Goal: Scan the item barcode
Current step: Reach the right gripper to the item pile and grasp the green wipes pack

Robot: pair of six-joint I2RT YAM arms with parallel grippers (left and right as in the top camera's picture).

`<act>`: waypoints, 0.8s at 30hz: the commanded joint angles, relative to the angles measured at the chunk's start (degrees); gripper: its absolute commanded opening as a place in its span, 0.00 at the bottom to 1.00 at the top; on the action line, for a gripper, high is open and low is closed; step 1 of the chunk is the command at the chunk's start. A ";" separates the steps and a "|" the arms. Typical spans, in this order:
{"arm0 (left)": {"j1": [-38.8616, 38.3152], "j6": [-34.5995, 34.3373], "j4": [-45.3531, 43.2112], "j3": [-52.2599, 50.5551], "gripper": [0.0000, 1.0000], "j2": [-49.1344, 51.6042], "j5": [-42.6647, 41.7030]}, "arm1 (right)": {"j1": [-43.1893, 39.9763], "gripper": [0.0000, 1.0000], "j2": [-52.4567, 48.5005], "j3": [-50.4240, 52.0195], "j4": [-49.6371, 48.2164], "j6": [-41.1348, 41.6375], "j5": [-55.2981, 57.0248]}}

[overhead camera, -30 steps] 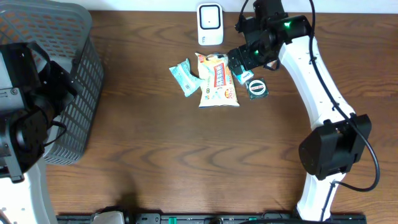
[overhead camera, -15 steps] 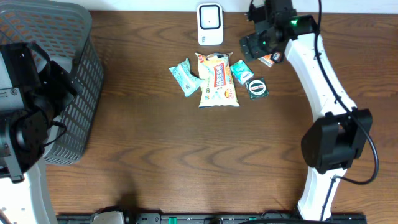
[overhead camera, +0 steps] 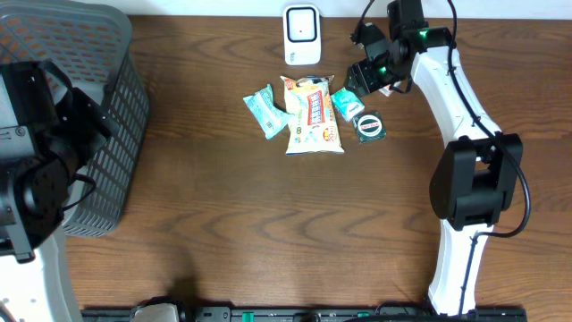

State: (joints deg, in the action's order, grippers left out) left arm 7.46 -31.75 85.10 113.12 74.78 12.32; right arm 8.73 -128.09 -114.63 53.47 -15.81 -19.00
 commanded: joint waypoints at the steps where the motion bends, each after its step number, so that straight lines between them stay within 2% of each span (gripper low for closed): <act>1: 0.28 -0.50 0.15 0.42 0.98 0.07 0.15 | -0.61 0.53 -3.19 0.02 -1.38 -0.92 -5.49; 5: 0.28 -0.50 0.15 0.42 0.98 0.07 0.15 | -2.29 0.60 -6.99 0.02 -3.63 -0.48 -11.56; 14: 0.28 -0.50 0.13 0.42 0.98 0.07 0.15 | -4.50 0.57 -13.62 0.02 -4.22 -0.50 -13.86; 18: 0.28 -0.50 0.13 0.42 0.98 0.07 0.15 | -5.25 0.44 -14.27 0.02 -4.00 -0.55 -16.44; 21: 0.28 -0.50 0.13 0.42 0.98 0.07 0.15 | -5.49 0.24 -14.27 0.02 -3.37 -0.55 -18.64; 23: 0.28 -0.50 0.13 0.42 0.98 0.07 0.15 | -5.49 0.15 -14.27 0.02 -2.78 -0.55 -20.31; 24: 0.28 -0.50 0.15 0.42 0.98 0.07 0.15 | -5.49 0.04 -14.27 0.02 -2.45 -0.55 -21.03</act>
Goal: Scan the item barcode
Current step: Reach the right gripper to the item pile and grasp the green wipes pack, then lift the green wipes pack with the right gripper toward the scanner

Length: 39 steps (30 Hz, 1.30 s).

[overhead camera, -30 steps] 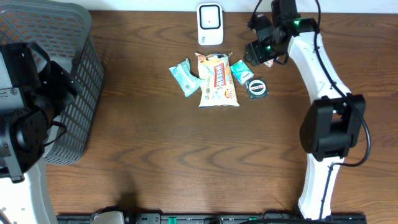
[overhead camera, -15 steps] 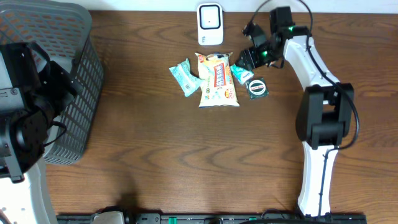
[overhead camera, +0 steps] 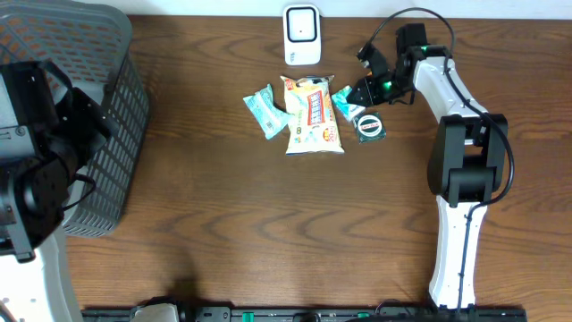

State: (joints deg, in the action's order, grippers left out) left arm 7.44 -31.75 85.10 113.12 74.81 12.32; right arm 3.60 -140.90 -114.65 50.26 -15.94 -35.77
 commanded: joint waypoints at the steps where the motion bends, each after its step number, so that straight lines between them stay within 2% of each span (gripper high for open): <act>1: 0.31 -0.50 0.15 0.42 0.98 0.04 0.15 | -0.35 0.01 -1.46 0.04 1.11 -0.42 -5.18; 5: 0.31 -0.50 0.15 0.42 0.98 0.04 0.15 | -0.55 0.01 -1.36 0.02 2.27 -0.42 -11.32; 12: 0.31 -0.50 0.15 0.42 0.98 0.04 0.15 | -2.95 0.01 -0.96 0.00 2.45 -0.31 -30.18; 21: 0.31 -0.50 0.13 0.42 0.98 0.04 0.15 | -8.76 0.01 -0.94 0.00 5.05 5.03 -42.99; 26: 0.31 -0.50 0.15 0.42 0.98 0.04 0.15 | -12.26 0.01 -0.50 0.00 8.37 4.68 -46.49; 31: 0.31 -0.50 0.15 0.42 0.98 0.04 0.15 | -12.11 0.01 0.24 0.00 15.23 -3.52 -53.81; 39: 0.31 -0.50 0.13 0.42 0.98 0.04 0.15 | -9.44 0.01 1.09 -0.02 20.31 -5.99 -53.75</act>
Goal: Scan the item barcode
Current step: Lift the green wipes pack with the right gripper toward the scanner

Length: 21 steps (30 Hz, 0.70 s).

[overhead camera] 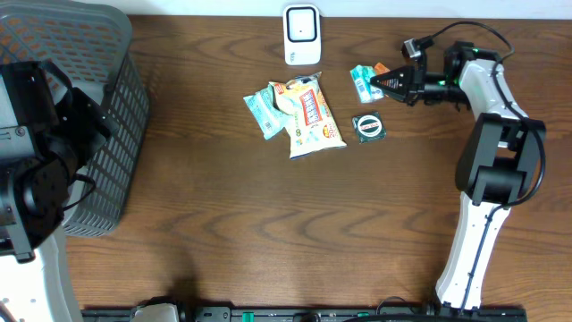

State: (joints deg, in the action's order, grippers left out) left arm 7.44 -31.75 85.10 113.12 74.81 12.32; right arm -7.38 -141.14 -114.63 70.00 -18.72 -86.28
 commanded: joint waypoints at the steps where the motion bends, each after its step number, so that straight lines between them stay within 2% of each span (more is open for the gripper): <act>1: 0.31 -0.50 0.13 0.42 0.98 0.04 0.13 | 1.97 0.01 1.33 -0.04 0.57 -3.23 -3.23; 14: 0.31 -0.50 0.13 0.42 0.98 0.04 0.15 | 7.56 0.01 1.33 -0.04 0.04 -3.02 -3.21; 21: 0.31 -0.48 0.15 0.42 0.98 0.04 0.13 | 9.07 0.01 1.33 -0.04 0.02 9.92 -3.21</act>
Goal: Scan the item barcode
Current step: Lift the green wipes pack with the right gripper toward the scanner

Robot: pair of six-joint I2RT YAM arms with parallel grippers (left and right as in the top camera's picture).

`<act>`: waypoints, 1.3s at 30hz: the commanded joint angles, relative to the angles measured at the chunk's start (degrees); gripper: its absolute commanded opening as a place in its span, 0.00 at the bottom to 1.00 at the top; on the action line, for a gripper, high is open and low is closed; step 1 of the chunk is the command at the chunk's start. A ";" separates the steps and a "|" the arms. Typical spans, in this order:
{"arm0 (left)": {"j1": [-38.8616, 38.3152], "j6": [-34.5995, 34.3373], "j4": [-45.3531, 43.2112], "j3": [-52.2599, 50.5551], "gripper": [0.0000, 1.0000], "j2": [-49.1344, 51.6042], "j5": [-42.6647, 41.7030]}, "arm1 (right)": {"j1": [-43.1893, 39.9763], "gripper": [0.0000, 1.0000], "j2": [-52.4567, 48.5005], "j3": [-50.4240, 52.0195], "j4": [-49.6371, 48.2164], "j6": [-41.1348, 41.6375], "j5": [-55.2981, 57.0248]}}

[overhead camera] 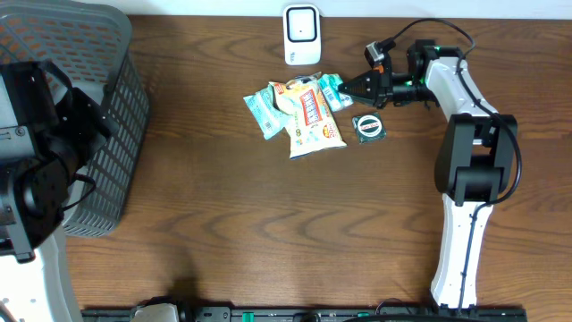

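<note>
The white barcode scanner [301,35] stands at the table's far edge. Below it lies a pile: a teal packet [263,110], a large snack bag [309,114] and a round green tin [368,127]. My right gripper [349,88] points left and appears shut on a small teal packet [332,88], held at the snack bag's upper right corner, just right of and below the scanner. My left arm [31,170] rests at the far left by the basket; its fingers cannot be made out.
A dark mesh basket [107,116] fills the far left of the table. The right arm's base column [465,224] stands at the right. A black rail [295,313] runs along the front edge.
My right gripper has moved left with the small teal packet, from right of the pile to the snack bag's upper right corner, nearer the scanner. The left arm is unmoved.
At first my right gripper hovered over the small teal packet beside the snack bag. Then it was down at that packet. Later it held the packet off to the right, and the snack bag had tilted. Now the packet is back left, near the scanner.
</note>
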State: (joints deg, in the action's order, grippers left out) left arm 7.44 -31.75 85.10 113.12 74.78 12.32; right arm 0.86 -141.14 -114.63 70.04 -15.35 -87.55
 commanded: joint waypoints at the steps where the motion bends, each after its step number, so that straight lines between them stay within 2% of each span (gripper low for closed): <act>1: 0.31 -0.50 0.13 0.42 0.98 0.07 0.15 | 1.03 0.01 1.33 -0.04 0.02 7.69 -1.95; 9: 0.31 -0.50 0.13 0.42 0.98 0.07 0.15 | 1.70 0.01 1.33 -0.04 -0.52 16.83 -1.92; 15: 0.31 -0.50 0.13 0.42 0.98 0.07 0.15 | 1.70 0.01 1.33 -0.04 -4.13 16.50 -1.95; 22: 0.31 -0.50 0.15 0.42 0.98 0.07 0.15 | 1.86 0.01 1.33 -0.04 -6.16 9.22 -1.92; 39: 0.31 -0.50 0.13 0.42 0.98 0.07 0.15 | 3.06 0.01 1.33 -0.04 -10.99 9.05 -1.92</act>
State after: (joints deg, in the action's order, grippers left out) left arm 7.44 -31.75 85.10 113.12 74.78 12.32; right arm 2.85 -141.14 -114.63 59.68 -5.08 -87.70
